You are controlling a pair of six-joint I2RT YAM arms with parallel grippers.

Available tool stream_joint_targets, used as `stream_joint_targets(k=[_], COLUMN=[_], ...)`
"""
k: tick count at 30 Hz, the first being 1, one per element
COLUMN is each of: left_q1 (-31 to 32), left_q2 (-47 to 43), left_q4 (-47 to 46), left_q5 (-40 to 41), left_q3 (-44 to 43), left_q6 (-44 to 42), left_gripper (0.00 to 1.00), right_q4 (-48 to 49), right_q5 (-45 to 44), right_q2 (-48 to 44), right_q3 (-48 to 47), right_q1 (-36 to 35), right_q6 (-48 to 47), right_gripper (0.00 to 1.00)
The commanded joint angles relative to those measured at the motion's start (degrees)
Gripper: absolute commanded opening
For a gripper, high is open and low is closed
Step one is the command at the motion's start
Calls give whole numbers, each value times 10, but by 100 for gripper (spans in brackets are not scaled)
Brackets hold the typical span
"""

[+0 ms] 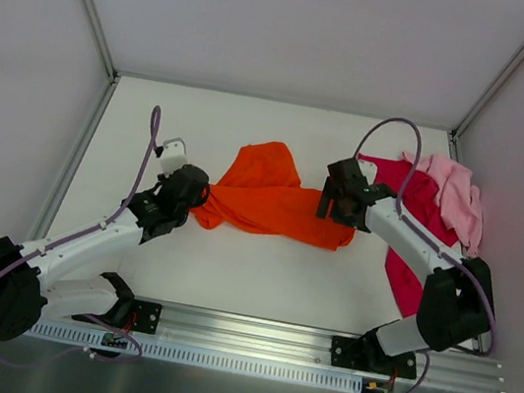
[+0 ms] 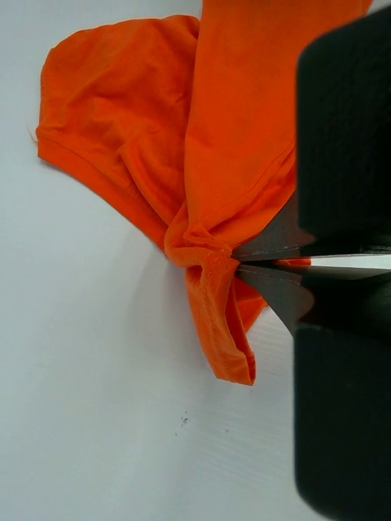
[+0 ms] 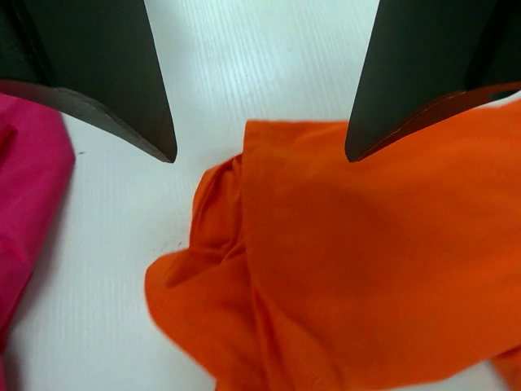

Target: Fold and stack the t-shirts

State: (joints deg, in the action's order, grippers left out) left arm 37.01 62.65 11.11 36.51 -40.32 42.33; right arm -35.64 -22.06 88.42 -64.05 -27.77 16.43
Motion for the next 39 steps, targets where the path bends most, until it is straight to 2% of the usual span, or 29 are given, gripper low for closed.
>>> stream_joint_targets(k=[1, 4, 7, 12, 22, 25, 26, 36, 37, 39], left_q1=[-2, -3, -2, -2, -2, -3, -3, -2, -2, -2], left_q2=[-5, -1, 1, -10, -53, -58, -59, -59, -60, -60], left_q4=[-26, -34, -46, -45, -18, -15, -14, -13, -14, -13], left_q5=[8, 6, 2, 4, 17, 21, 22, 24, 24, 25], left_q3=[14, 22, 37, 51, 57, 58, 59, 61, 62, 63], left_q6=[-13, -10, -9, -4, -3, -3, -2, -2, -2, -2], left_gripper=[0, 0, 0, 0, 0, 0, 0, 0, 0, 0], right_q4=[40, 67, 96, 104, 145, 148, 152, 170, 174, 181], right_q5=[-42, -43, -37, -63, -58, -59, -58, -52, -50, -49], right_q2=[-77, -116, -109, -73, -50, -45, -43, -11, -7, -5], right_q3=[39, 103, 137, 153, 183, 180, 180, 182, 183, 183], right_q1=[-37, -57, -71, -91, -91, -91, -91, -91, -91, -91], right_q6=[42, 69, 87, 99, 93, 91, 88, 89, 89, 89], right_gripper=[89, 86, 82, 81, 80, 74, 69, 58, 54, 42])
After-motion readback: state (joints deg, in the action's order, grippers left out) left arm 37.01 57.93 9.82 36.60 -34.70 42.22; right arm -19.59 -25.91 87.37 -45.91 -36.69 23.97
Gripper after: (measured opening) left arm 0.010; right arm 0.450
